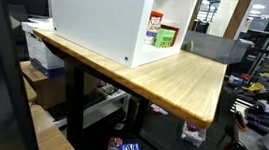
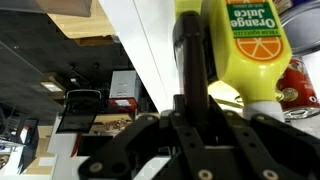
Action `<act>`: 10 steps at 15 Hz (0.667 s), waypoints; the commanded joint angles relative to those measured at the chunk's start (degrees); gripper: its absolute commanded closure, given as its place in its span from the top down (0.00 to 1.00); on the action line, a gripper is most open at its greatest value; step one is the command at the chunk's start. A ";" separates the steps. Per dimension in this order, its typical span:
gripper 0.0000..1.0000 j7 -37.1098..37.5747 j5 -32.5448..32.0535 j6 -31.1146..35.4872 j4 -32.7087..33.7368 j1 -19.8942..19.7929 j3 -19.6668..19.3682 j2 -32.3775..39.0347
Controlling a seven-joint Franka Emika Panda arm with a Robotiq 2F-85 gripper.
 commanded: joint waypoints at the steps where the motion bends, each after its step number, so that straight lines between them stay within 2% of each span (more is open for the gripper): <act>1: 0.06 0.63 -0.32 0.90 0.97 -0.28 -0.04 0.77; 10: 0.06 1.09 -0.44 1.07 0.36 -0.47 -0.38 0.19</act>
